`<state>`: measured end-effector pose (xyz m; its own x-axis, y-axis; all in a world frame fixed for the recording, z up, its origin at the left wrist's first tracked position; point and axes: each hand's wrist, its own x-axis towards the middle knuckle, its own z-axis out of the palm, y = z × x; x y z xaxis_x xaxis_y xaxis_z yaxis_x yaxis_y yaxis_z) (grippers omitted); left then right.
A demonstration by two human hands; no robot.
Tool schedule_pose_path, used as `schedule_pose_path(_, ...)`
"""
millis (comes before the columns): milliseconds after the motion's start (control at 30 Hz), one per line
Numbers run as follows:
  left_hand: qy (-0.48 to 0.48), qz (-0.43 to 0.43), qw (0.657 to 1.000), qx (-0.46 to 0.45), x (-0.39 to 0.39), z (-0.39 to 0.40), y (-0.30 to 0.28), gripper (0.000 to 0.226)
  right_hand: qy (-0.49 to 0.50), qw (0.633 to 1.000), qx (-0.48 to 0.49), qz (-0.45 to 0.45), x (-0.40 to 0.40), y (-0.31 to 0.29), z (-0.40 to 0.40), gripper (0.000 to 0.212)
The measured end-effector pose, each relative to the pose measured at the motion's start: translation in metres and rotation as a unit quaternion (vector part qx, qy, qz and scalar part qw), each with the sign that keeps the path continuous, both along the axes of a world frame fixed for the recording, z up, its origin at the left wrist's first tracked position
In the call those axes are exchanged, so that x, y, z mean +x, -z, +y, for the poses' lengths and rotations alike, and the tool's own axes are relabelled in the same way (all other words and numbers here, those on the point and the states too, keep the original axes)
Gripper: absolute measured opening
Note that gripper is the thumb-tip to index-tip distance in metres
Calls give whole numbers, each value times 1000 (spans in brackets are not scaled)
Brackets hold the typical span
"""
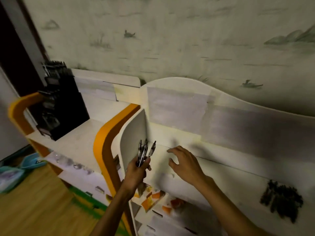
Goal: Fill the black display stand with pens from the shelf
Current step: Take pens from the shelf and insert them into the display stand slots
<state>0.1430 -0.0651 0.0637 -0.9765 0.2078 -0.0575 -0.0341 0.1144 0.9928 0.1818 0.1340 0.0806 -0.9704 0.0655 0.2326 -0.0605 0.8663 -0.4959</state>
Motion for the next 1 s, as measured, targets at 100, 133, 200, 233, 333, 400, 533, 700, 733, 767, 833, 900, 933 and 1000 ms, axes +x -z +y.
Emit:
schedule_pose_path(100, -17, 12, 1000, 12, -8, -55, -4, 17, -11, 1000, -5, 9, -14, -8, -53, 36)
schedule_pose_path(133, -18, 17, 1000, 8, -12, -74, -5, 18, -14, 1000, -8, 10, -19, -11, -71, 36)
schedule_pose_path(200, -18, 21, 1000, -2, -19, -111, -6, 19, -20, 1000, -4, 17, -29, -13, -107, 37)
schedule_pose_path(233, -18, 15, 1000, 2, -23, -130, -6, 19, -22, 1000, 0, 21, -33, -14, -125, 38)
schedule_pose_path(333, -10, 10, 1000, 23, -35, -186, -7, 24, -27, 999, -11, 34, -45, -16, -179, 36)
schedule_pose_path(400, -18, 11, 999, 26, -42, -220, -9, 28, -36, 998, -13, 51, -53, -20, -213, 33)
schedule_pose_path(533, -52, 10, 997, 50, -53, -284, -13, 29, -46, 996, -7, 71, -73, -23, -280, 33)
schedule_pose_path(700, -75, 33, 996, 43, -75, -351, -15, 23, -76, 996, 6, 43, -109, -18, -349, 36)
schedule_pose_path(733, -77, 38, 996, 40, -79, -361, -15, 23, -80, 996, 8, 35, -117, -17, -358, 37)
schedule_pose_path(767, -77, 39, 996, 36, -83, -364, -16, 24, -79, 996, 9, 31, -121, -17, -360, 37)
schedule_pose_path(833, -87, 42, 995, 36, -100, -385, -13, 25, -84, 996, 17, 27, -140, -12, -378, 36)
schedule_pose_path(900, -89, 42, 995, 35, -124, -404, -10, 24, -82, 996, 23, 26, -163, -8, -393, 36)
schedule_pose_path(933, -88, 43, 995, 33, -138, -413, -8, 23, -83, 996, 21, 27, -175, -5, -400, 36)
schedule_pose_path(1000, -79, 51, 995, 23, -164, -430, -5, 22, -83, 996, 16, 30, -201, 1, -413, 35)
